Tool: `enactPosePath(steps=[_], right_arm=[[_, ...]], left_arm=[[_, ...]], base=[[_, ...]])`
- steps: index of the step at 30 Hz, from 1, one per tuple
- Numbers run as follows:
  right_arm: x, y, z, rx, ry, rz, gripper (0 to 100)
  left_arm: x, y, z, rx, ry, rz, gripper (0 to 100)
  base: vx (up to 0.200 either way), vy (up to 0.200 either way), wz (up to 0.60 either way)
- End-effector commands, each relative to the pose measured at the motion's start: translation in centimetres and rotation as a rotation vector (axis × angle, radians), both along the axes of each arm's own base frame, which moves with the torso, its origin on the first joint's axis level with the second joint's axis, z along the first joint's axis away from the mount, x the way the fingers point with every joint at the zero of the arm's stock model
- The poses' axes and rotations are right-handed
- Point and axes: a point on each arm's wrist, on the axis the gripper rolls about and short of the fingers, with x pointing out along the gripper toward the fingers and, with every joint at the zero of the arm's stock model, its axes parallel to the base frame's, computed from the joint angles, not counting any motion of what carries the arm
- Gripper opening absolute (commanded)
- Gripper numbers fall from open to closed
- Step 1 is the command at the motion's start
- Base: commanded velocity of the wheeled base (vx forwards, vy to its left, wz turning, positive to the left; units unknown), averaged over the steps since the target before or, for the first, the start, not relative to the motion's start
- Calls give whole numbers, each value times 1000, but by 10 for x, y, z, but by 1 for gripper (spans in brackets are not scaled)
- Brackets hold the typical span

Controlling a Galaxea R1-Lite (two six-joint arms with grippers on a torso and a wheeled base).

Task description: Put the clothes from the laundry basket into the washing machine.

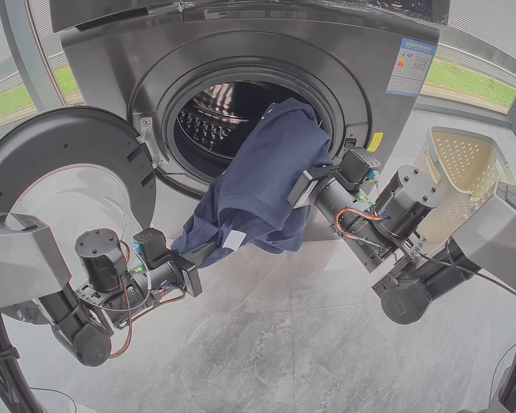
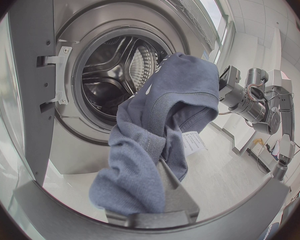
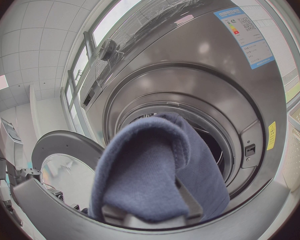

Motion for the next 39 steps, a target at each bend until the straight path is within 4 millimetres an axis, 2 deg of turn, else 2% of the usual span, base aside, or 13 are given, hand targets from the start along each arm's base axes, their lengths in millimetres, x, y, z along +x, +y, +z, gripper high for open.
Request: enactPosePath(steps=[1, 10, 11, 18, 28, 30, 33, 36, 39], right_arm=[[1, 2, -4, -5, 5, 4, 0], [2, 4, -10, -15, 18, 5, 0], [3, 4, -12, -16, 21, 4, 0], [10, 3, -20, -29, 36, -12, 0], [11, 3, -25, -36, 45, -13, 0], [10, 4, -26, -39, 48, -10, 0], [8, 6, -27, -41, 53, -2, 0], [5, 7, -31, -51, 66, 3, 0], [2, 9, -34, -59, 77, 13, 0]], left_arm=[[1, 1, -2, 9, 2, 5, 0], [-1, 2, -4, 14, 9, 3, 0], [-2, 3, -5, 17, 16, 3, 100], [-25, 8, -19, 57, 104, -14, 100], [-88, 1, -35, 159, 234, -200, 100], [-93, -3, -36, 167, 239, -229, 100], [-81, -17, -25, 131, 160, -237, 100], [-62, -30, -3, 65, 43, -207, 100], [-49, -35, 19, 7, -50, -159, 100]], base=[[0, 0, 0], [0, 0, 0], [0, 0, 0], [0, 0, 0], [0, 0, 0], [0, 0, 0], [0, 0, 0], [0, 0, 0], [0, 0, 0]])
